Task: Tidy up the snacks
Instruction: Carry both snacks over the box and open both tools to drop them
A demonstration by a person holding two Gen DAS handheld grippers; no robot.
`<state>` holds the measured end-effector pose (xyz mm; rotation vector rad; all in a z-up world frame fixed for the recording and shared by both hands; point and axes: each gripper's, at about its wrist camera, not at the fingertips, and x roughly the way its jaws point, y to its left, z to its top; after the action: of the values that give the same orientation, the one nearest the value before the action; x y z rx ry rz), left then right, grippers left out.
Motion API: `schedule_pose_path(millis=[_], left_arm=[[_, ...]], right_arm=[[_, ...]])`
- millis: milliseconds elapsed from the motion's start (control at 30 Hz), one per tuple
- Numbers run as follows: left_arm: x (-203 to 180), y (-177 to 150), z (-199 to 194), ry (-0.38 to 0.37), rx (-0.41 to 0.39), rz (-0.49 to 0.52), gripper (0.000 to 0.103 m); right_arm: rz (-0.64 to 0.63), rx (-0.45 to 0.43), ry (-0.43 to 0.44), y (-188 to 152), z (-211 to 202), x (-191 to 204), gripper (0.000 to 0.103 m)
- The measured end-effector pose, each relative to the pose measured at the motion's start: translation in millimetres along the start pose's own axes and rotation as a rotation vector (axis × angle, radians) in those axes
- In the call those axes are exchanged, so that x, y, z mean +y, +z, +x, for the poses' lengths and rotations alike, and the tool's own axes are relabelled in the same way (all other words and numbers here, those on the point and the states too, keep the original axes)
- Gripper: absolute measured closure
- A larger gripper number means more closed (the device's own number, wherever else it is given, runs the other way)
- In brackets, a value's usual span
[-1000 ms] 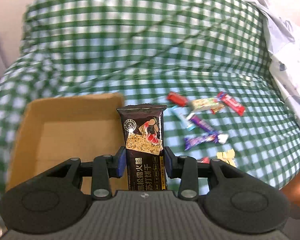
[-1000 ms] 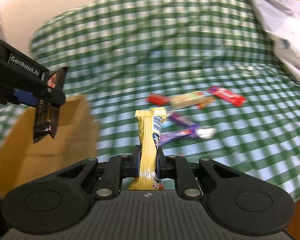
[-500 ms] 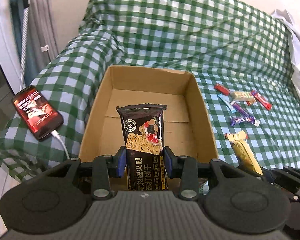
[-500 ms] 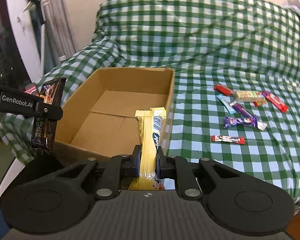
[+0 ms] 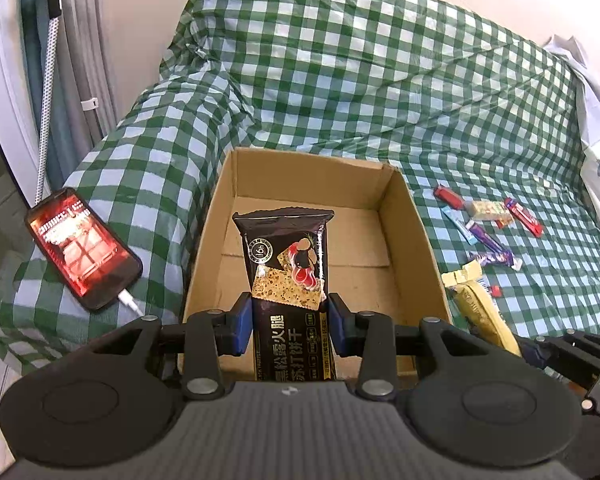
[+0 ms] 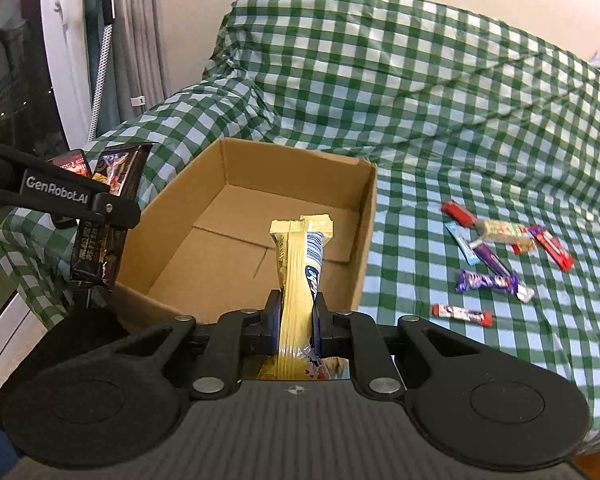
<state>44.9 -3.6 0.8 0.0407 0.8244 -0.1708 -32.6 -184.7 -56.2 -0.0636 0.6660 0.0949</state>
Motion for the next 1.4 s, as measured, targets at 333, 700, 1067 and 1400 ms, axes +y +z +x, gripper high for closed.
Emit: schedule_pose_path(millis=[333, 700, 1067, 1400], left_arm=[[2, 31, 42, -0.005, 0.037, 0.006, 0.060], [5, 43, 108, 0.042, 0.136, 0.034, 0.060], [-7, 50, 146, 0.065, 0.170, 0.085, 0.060], [-14, 53, 138, 0.054, 0.065, 0.130, 0.000]], right_arm=[[-0.001, 0.014, 0.024, 23, 45, -2, 0.088], [0.025, 0.065, 0.042, 33, 102, -12, 0.088], [0.050, 0.101, 0.056, 33, 137, -21, 0.088], [0.076, 0.080, -0.017, 38, 136, -31, 0.017]])
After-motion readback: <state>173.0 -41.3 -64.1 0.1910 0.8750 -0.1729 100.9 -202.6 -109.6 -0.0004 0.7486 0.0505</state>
